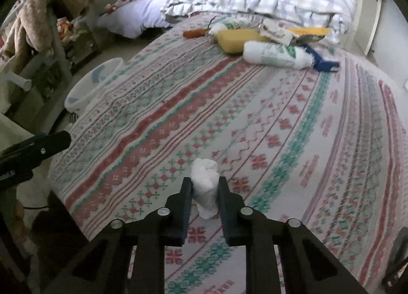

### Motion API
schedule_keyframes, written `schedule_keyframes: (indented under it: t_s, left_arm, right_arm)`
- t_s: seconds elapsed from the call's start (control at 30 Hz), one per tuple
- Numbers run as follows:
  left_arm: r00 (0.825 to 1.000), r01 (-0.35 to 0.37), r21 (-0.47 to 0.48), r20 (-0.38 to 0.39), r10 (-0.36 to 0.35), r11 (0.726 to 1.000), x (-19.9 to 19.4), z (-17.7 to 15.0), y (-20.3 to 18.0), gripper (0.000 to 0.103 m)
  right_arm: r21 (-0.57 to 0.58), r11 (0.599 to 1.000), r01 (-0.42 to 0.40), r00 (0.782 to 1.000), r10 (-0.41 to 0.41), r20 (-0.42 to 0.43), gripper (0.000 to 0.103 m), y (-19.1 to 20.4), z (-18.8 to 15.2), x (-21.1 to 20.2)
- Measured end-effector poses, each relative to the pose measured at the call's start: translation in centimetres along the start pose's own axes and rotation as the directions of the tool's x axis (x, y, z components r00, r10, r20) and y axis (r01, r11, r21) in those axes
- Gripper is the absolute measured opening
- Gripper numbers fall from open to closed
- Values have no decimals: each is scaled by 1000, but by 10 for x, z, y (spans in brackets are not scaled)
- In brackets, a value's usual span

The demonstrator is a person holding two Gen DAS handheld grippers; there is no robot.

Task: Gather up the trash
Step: 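Close the right tool on the white tissue and lift it, then grasp the white AD milk bottle with the left tool while the right tool holds the tissue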

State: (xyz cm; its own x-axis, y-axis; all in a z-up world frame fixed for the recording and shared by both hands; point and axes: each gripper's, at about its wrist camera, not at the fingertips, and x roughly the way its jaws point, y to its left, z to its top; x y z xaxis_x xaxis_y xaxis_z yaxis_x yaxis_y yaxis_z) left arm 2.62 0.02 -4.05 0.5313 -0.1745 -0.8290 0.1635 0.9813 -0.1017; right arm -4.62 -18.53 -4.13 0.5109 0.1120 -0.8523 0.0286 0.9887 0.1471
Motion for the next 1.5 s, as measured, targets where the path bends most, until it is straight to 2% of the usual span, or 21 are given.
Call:
schedule_keyframes:
  t_s: [0.17, 0.27, 0.43, 0.57, 0.63, 0.73, 0.8, 1.0, 1.2, 1.27, 1.33, 1.37, 1.43, 1.5]
  left_arm:
    - [997, 73, 35, -7, -73, 997, 5, 16, -25, 102]
    - [998, 66, 140, -2, -66, 988, 13, 30, -56, 102]
    - [998, 55, 304, 25, -65, 951, 36, 61, -114, 102]
    - [996, 89, 356, -3, -94, 930, 56, 86, -146, 102]
    - [991, 130, 392, -23, -131, 911, 65, 97, -163, 99]
    - [989, 144, 449, -35, -144, 882, 75, 107, -189, 91]
    - [988, 148, 481, -36, -149, 864, 80, 113, -202, 89]
    - [989, 144, 604, -66, -131, 784, 105, 121, -243, 86]
    - [993, 117, 673, -91, -75, 730, 128, 119, -266, 81]
    - [992, 118, 679, -105, -63, 725, 134, 119, -270, 78]
    - [990, 133, 672, -130, -60, 728, 139, 118, -270, 66]
    - [988, 143, 666, -143, -63, 732, 141, 116, -270, 64]
    - [981, 182, 634, -164, -100, 752, 139, 116, -266, 51]
    - [974, 219, 594, -187, -132, 774, 138, 114, -261, 44]
  right_arm:
    - [136, 990, 24, 998, -32, 55, 20, -43, 16, -23]
    - [216, 976, 35, 996, -52, 75, 20, -70, 21, -33]
    - [307, 950, 60, 994, -87, 73, 20, -99, 21, -35]
    - [337, 939, 63, 992, -96, 80, 20, -112, 23, -37]
    - [346, 936, 62, 992, -97, 84, 20, -117, 23, -39]
    - [359, 931, 62, 992, -97, 79, 20, -124, 24, -38]
    - [370, 928, 55, 994, -87, 71, 20, -132, 27, -32]
    - [378, 924, 52, 995, -79, 57, 20, -146, 34, -22]
    - [405, 914, 29, 997, -55, 53, 20, -161, 35, -19]
    - [419, 908, 23, 998, -49, 49, 20, -167, 33, -18]
    - [429, 903, 20, 998, -44, 46, 21, -172, 31, -17]
    - [433, 901, 18, 998, -41, 44, 21, -174, 30, -17]
    - [439, 898, 20, 998, -41, 40, 22, -179, 28, -16]
    - [447, 894, 18, 999, -39, 36, 22, -182, 26, -15]
